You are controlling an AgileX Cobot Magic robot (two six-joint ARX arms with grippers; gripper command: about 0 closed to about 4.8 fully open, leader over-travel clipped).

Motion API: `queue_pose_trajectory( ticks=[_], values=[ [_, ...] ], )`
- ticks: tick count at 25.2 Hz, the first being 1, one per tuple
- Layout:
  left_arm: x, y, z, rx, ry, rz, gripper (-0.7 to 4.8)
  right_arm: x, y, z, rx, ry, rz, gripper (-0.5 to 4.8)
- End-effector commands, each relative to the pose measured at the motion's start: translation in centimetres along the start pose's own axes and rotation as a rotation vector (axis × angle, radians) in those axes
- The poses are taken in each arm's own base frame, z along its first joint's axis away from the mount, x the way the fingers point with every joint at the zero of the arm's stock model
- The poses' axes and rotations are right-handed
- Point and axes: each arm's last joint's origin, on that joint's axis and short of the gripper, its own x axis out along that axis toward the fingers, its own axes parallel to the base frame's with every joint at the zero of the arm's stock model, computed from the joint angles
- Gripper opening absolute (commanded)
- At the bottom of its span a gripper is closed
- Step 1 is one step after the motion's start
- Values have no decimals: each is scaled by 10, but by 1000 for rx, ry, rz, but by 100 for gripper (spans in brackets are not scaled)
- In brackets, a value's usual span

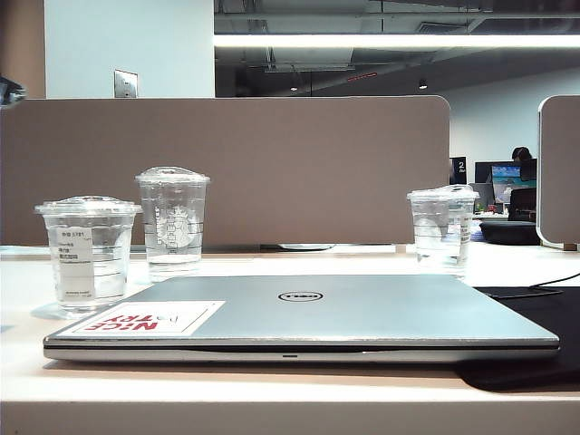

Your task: Pick up the coffee cup on the middle and place it on the left side of the laptop.

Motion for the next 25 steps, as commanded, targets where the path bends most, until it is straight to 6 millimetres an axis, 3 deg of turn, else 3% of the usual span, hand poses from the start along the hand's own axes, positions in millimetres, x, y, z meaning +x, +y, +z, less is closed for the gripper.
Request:
queue_pose_trajectory(
  ticks=[1,7,14,20,25],
  values=[
    [-9,0,3,7,73,71,-5,0,0,0,-4,-11,-4,-5],
    [-29,0,9,94,197,190,-5,0,2,0,-3,-8,16,-5],
    [-46,1,1,97,308,331,-5,0,7,-1,-1,-1,73,-5],
    [-52,4,-15,52,374,463,-5,0,8,-1,0,-1,80,-5],
    [-51,4,-12,29,338,472,-5,0,8,-1,0,-1,80,-5]
  ],
)
